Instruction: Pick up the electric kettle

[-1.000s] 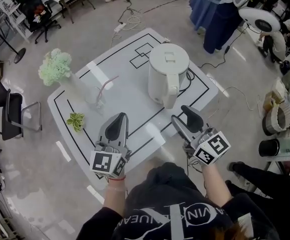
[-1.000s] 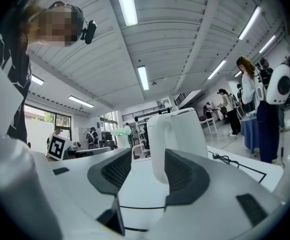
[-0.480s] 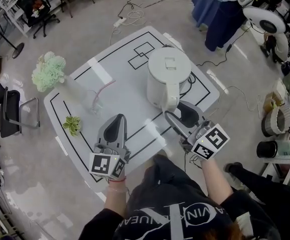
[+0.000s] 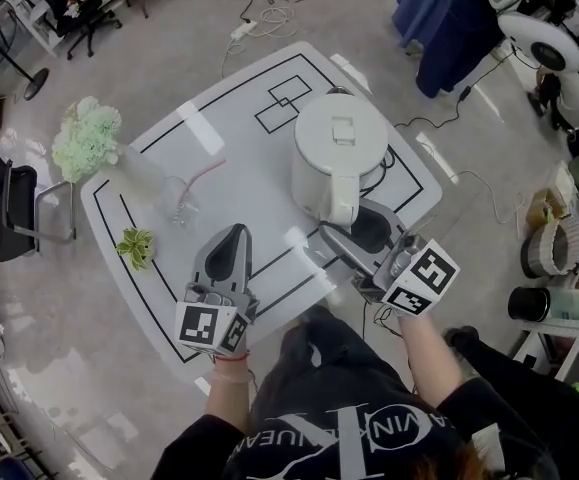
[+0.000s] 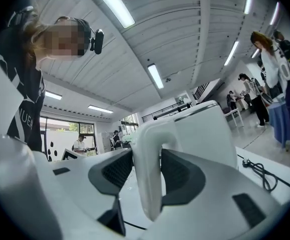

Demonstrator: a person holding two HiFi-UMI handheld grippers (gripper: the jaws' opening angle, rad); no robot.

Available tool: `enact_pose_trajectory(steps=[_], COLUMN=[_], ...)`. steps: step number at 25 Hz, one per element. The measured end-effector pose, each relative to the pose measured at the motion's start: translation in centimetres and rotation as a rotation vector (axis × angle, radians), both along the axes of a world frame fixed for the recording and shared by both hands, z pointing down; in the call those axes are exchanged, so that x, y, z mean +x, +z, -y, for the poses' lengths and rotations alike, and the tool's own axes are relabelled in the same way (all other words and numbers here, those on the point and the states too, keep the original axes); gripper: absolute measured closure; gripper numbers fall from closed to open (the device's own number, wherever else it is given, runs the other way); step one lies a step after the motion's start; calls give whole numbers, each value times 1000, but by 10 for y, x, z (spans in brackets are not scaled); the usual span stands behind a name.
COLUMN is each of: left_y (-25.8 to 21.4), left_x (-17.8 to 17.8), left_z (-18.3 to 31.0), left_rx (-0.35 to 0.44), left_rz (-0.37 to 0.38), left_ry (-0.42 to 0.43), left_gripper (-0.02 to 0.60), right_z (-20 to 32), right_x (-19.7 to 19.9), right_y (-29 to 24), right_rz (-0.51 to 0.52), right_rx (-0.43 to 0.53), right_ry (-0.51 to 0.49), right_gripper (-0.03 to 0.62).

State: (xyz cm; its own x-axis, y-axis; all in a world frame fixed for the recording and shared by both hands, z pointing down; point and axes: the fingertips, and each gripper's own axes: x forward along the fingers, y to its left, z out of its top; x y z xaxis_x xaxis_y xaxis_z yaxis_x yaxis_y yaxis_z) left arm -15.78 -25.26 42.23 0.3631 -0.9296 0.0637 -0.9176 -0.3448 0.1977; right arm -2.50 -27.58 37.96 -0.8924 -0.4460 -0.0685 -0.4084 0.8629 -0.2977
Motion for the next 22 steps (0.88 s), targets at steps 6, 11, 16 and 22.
enact_pose_trajectory(steps=[6, 11, 16, 22], left_y=[6, 12, 14, 11], left_x=[2, 3, 3, -6], left_z=[5, 4, 0, -3], left_rx=[-18, -33, -46, -39], left_rz=[12, 19, 27, 31], left_ry=[-6, -2, -8, -34], left_gripper=[565, 565, 565, 565], right_z=[0, -2, 6, 32], right_x=[-4, -16, -17, -5], right_y=[0, 0, -9, -29], right_rz=[15, 9, 59, 175], right_rx=[19, 58, 72, 39], right_ry=[-64, -142, -134, -73], right_gripper=[422, 433, 441, 439])
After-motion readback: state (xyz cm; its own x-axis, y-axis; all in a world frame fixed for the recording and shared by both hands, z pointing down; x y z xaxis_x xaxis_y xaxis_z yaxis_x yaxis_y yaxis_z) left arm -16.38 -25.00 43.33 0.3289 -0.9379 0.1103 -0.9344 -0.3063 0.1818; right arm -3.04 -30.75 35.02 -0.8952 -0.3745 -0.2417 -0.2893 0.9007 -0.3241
